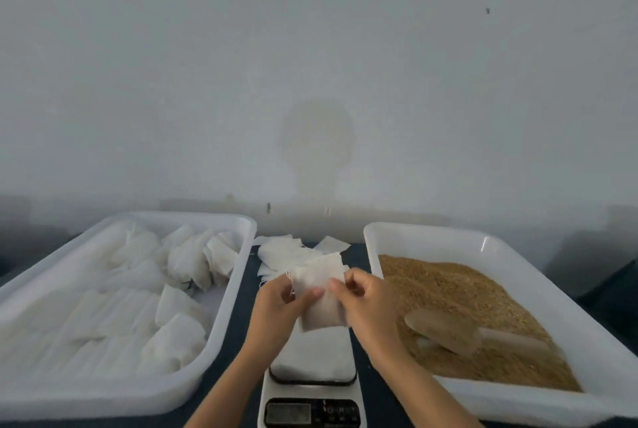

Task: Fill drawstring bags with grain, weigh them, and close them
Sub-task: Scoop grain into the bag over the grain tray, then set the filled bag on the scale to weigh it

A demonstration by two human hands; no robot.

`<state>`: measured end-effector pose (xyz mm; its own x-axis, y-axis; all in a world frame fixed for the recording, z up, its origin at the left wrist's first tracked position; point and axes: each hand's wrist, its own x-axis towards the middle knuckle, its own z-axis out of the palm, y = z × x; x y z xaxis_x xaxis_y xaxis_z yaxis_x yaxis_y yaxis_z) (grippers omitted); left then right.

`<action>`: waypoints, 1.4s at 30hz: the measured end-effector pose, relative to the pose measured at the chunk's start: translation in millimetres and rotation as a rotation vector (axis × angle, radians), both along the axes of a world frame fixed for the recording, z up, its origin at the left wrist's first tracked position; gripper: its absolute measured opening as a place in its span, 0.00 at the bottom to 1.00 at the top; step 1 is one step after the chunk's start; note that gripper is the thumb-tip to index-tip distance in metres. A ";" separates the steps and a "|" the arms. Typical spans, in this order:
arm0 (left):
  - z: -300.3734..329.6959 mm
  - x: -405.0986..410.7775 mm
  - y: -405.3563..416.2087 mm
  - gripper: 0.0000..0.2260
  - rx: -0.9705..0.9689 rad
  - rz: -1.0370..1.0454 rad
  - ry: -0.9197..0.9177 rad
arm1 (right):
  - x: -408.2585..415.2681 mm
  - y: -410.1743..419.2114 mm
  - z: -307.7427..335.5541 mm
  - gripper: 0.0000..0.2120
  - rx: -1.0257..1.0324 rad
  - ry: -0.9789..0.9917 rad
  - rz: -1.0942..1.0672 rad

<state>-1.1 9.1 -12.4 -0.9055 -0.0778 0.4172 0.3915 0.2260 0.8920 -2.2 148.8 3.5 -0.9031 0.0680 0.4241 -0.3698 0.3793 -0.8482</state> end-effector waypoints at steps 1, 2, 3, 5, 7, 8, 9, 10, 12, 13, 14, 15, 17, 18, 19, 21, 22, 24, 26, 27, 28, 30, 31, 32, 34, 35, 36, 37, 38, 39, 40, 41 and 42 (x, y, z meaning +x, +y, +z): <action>-5.7 -0.7 -4.0 0.15 -0.020 0.027 -0.013 | -0.7 -3.8 -8.0 0.16 0.005 -0.012 -0.004; -9.8 -1.7 -7.0 0.17 -0.053 0.058 -0.027 | -1.7 -6.5 -16.1 0.16 0.021 -0.019 -0.014; -13.8 -3.2 -9.0 0.18 -0.093 0.088 -0.040 | -2.7 -8.5 -23.5 0.16 0.044 -0.021 -0.028; -21.5 -6.8 -10.5 0.19 -0.153 0.115 -0.061 | -5.1 -10.5 -36.4 0.14 0.078 -0.017 -0.057; -29.7 -10.0 -9.9 0.18 -0.179 0.107 -0.083 | -7.0 -10.1 -46.5 0.15 0.087 -0.005 -0.069; -33.1 -10.9 -9.2 0.17 -0.178 0.101 -0.090 | -7.8 -9.4 -50.6 0.17 0.090 0.006 -0.070; -36.7 -12.0 -9.4 0.16 -0.181 0.096 -0.094 | -8.6 -8.2 -54.2 0.19 0.093 0.014 -0.067; -39.3 -12.7 -9.7 0.13 -0.188 0.086 -0.090 | -9.9 -6.6 -57.8 0.20 0.093 0.019 -0.059; -42.1 -13.9 -10.9 0.06 -0.220 0.050 -0.082 | -12.7 -1.9 -63.9 0.20 0.085 0.026 -0.039; -43.9 -14.9 -12.1 0.06 -0.256 0.036 -0.078 | -14.2 0.8 -66.1 0.20 0.085 0.027 -0.025; -45.8 -16.3 -13.7 0.06 -0.307 0.041 -0.072 | -15.7 3.3 -67.9 0.19 0.097 0.025 -0.012; -48.2 -17.6 -15.4 0.07 -0.352 0.061 -0.065 | -16.8 5.5 -69.2 0.18 0.119 0.020 0.000; -52.4 -18.6 -18.8 0.08 -0.347 0.088 -0.054 | -18.0 9.4 -72.4 0.10 0.140 0.014 0.027; -54.1 -18.6 -20.6 0.07 -0.309 0.090 -0.050 | -18.2 11.0 -74.6 0.05 0.130 0.005 0.041; -55.6 -18.7 -22.8 0.05 -0.276 0.097 -0.046 | -17.5 12.4 -76.4 0.03 0.114 -0.011 0.058; -59.7 -20.1 -28.7 0.03 -0.227 0.139 -0.047 | -14.3 15.1 -78.8 0.08 0.054 -0.072 0.092; -62.3 -21.4 -32.1 0.03 -0.196 0.164 -0.055 | -12.3 16.3 -78.7 0.10 -0.003 -0.116 0.107; -67.3 -22.6 -38.9 0.04 -0.117 0.200 -0.083 | -10.1 19.4 -78.6 0.11 -0.152 -0.190 0.133; -72.5 -22.6 -43.3 0.04 -0.029 0.220 -0.111 | -10.1 23.1 -80.9 0.14 -0.268 -0.239 0.122; -74.8 -22.9 -45.0 0.04 -0.001 0.236 -0.121 | -10.0 24.0 -81.8 0.15 -0.290 -0.257 0.113; -76.6 -23.2 -46.3 0.04 0.017 0.252 -0.128 | -9.5 24.3 -82.7 0.16 -0.303 -0.270 0.108; -78.6 -23.3 -47.2 0.06 0.045 0.272 -0.131 | -8.9 23.6 -83.9 0.17 -0.323 -0.277 0.110; -78.7 -23.5 -47.0 0.06 0.055 0.276 -0.129 | -9.0 23.1 -84.1 0.17 -0.330 -0.276 0.110; -78.5 -24.0 -46.7 0.06 0.058 0.277 -0.127 | -9.4 23.0 -84.4 0.17 -0.336 -0.274 0.107; -79.3 -25.3 -46.4 0.06 0.053 0.274 -0.120 | -10.4 23.5 -85.6 0.17 -0.347 -0.269 0.104; -80.2 -25.7 -46.4 0.06 0.055 0.272 -0.118 | -10.9 23.9 -86.5 0.16 -0.352 -0.266 0.104; -80.8 -26.1 -46.7 0.06 0.058 0.270 -0.119 | -11.4 23.9 -87.3 0.16 -0.357 -0.263 0.105; -81.3 -26.5 -47.1 0.06 0.062 0.268 -0.120 | -11.9 23.9 -87.9 0.16 -0.362 -0.260 0.107; -81.7 -26.8 -47.4 0.06 0.062 0.267 -0.123 | -12.0 24.0 -88.3 0.16 -0.364 -0.259 0.108; -82.2 -27.1 -47.7 0.06 0.062 0.266 -0.125 | -12.2 23.9 -88.5 0.16 -0.364 -0.256 0.109; -82.9 -27.4 -47.9 0.06 0.060 0.266 -0.126 | -12.2 24.0 -89.1 0.16 -0.361 -0.250 0.110; -83.4 -27.9 -47.9 0.06 0.059 0.266 -0.127 | -12.5 24.4 -89.6 0.16 -0.358 -0.243 0.113; -83.7 -28.2 -48.0 0.06 0.059 0.266 -0.129 | -12.7 24.6 -89.7 0.15 -0.355 -0.235 0.116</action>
<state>-29.3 -38.9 -96.0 -0.8954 -0.3398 0.2877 0.2082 0.2517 0.9451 -14.9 173.4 -86.2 -0.9824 0.0651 0.1751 -0.1744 0.0170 -0.9845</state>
